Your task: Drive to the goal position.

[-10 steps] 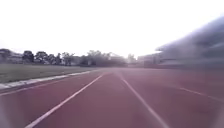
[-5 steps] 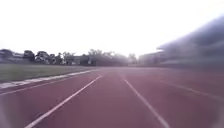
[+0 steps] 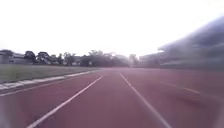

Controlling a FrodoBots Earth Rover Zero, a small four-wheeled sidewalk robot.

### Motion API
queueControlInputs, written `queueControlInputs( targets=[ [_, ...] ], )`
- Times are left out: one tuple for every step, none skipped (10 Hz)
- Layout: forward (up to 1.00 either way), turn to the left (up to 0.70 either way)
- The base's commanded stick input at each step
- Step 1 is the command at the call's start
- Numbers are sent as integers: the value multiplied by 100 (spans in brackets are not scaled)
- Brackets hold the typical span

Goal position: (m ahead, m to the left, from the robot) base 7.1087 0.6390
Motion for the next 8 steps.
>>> queueControlInputs(
  targets=[
    [70, 0],
    [70, 0],
    [70, 0],
    [70, 0],
    [70, 0],
    [70, 0],
    [70, 0],
    [70, 0]
  ],
)
